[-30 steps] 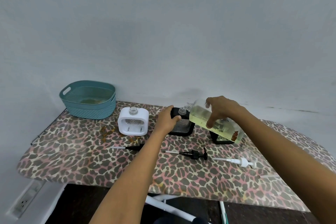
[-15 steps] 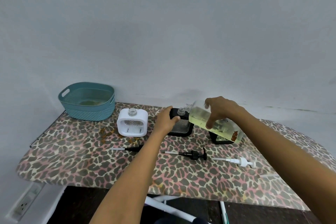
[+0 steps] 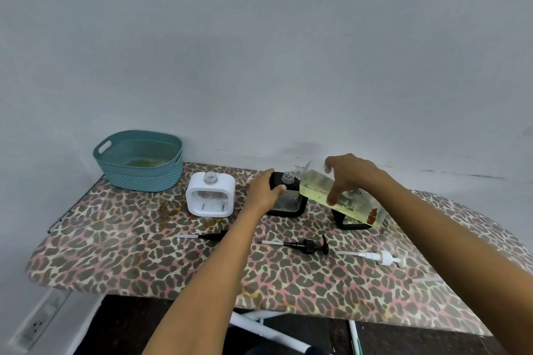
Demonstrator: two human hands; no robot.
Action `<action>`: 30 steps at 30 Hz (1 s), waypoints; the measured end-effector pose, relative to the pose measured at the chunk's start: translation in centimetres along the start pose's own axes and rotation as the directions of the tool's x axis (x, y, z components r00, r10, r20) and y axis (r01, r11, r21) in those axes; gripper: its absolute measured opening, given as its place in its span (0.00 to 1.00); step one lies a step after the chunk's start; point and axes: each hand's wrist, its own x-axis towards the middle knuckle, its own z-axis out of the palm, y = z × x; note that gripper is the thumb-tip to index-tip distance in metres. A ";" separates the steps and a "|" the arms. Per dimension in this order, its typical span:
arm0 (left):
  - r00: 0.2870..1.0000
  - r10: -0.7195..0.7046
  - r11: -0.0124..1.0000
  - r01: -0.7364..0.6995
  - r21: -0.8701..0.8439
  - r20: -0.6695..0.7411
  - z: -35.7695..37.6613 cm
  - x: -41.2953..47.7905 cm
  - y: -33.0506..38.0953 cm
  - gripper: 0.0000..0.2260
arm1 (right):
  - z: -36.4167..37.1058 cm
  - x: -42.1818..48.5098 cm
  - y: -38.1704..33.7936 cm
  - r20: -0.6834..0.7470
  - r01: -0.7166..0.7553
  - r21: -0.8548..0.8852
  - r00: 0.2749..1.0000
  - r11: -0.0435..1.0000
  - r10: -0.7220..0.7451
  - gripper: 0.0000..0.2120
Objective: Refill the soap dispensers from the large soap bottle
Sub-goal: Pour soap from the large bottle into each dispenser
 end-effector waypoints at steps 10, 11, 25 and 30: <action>1.000 0.008 1.000 -0.008 0.007 -0.007 0.0 0.0 0.1 0.27 | -0.1 0.2 -0.1 0.003 0.002 -0.026 1.000 1.000 -0.002 0.41; 1.000 0.006 1.000 -0.006 0.008 -0.008 0.0 0.0 0.1 0.27 | -0.1 0.2 -0.1 0.004 0.003 -0.026 1.000 1.000 -0.003 0.41; 1.000 0.006 1.000 -0.006 0.000 -0.010 0.0 0.0 0.1 0.27 | -0.4 -0.1 -0.2 0.009 -0.001 -0.025 1.000 1.000 0.001 0.40; 1.000 0.009 1.000 -0.009 0.002 -0.014 0.0 0.0 0.1 0.27 | -0.4 -0.2 -0.3 0.005 0.001 -0.035 1.000 0.999 -0.001 0.40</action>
